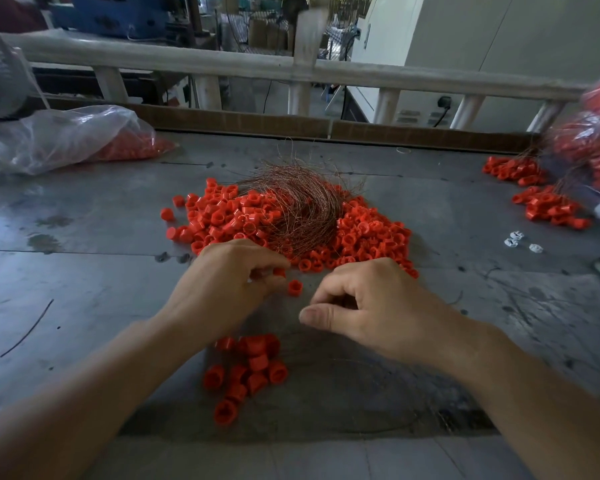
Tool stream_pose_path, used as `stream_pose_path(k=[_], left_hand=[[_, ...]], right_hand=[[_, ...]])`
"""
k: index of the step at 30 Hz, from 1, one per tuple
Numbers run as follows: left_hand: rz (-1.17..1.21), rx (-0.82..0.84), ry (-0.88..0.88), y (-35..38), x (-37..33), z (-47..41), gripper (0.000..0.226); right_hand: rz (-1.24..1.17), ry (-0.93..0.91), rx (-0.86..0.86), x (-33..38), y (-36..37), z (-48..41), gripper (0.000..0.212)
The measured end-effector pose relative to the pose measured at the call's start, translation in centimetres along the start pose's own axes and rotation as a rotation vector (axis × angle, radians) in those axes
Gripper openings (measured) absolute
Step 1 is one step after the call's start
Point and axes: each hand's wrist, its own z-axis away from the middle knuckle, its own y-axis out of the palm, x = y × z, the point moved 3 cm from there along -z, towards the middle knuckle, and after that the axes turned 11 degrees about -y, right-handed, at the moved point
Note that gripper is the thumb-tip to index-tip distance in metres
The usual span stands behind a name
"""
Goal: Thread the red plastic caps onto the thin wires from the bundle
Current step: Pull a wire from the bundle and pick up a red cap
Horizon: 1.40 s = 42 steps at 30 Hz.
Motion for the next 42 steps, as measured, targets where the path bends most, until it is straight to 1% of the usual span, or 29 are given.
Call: stream_pose_path(k=[6, 9, 13, 16, 18, 20, 22, 24, 26, 28, 30, 32, 34, 37, 39, 42], left_hand=[[0.056, 0.006, 0.046, 0.1, -0.8, 0.3, 0.024], [0.036, -0.007, -0.002, 0.3, -0.4, -0.1, 0.024], [0.036, 0.006, -0.021, 0.3, -0.1, -0.4, 0.022], [0.075, 0.033, -0.060, 0.3, -0.3, 0.0, 0.019], [0.155, 0.077, -0.094, 0.0, -0.2, 0.4, 0.020], [0.307, 0.135, -0.132, -0.7, -0.3, 1.0, 0.027], [0.451, 0.198, -0.135, -1.3, -0.9, 1.7, 0.029], [0.543, 0.253, -0.121, -1.6, -1.7, 2.3, 0.027], [0.600, 0.285, -0.102, -1.8, -2.3, 2.8, 0.029], [0.637, 0.291, -0.078, -1.9, -2.6, 2.9, 0.031], [0.733, 0.285, -0.075, -2.1, -2.5, 2.7, 0.031], [0.847, 0.255, -0.099, -2.3, -2.1, 2.3, 0.032], [0.918, 0.226, -0.136, -2.3, -1.7, 2.0, 0.032], [1.021, 0.242, -0.190, -2.2, -1.3, 2.0, 0.033], [1.032, 0.246, -0.210, -2.2, -1.2, 2.1, 0.034], [1.039, 0.240, -0.222, -2.1, -1.2, 2.0, 0.033]], right_hand=[[0.019, 0.002, -0.020, 0.1, 0.0, -0.1, 0.028], [0.021, 0.007, -0.022, 0.1, 0.0, -0.2, 0.031], [0.012, 0.004, -0.022, 0.1, 0.2, -0.2, 0.038], [0.023, 0.001, -0.039, -0.1, 0.1, -0.2, 0.032], [0.062, -0.004, -0.068, -0.4, -0.1, -0.1, 0.029], [0.103, -0.012, -0.145, -0.7, -0.4, -0.2, 0.024], [0.107, -0.043, -0.244, -0.9, -0.7, -0.3, 0.024], [0.116, -0.102, -0.294, -0.8, -0.7, -0.3, 0.026], [0.146, -0.184, -0.318, -0.6, -0.5, -0.3, 0.017], [0.194, -0.235, -0.365, -0.3, -0.5, -0.3, 0.013], [0.196, -0.261, -0.435, -0.3, -1.0, -0.3, 0.012], [0.137, -0.276, -0.513, -0.3, -1.5, -0.3, 0.011], [0.024, -0.288, -0.598, -0.1, -2.0, -0.1, 0.011], [-0.067, -0.355, -0.727, 0.4, -2.8, 0.4, 0.015], [-0.046, -0.428, -0.773, 0.9, -3.2, 0.7, 0.015], [0.042, -0.503, -0.783, 1.5, -3.5, 0.9, 0.015]])
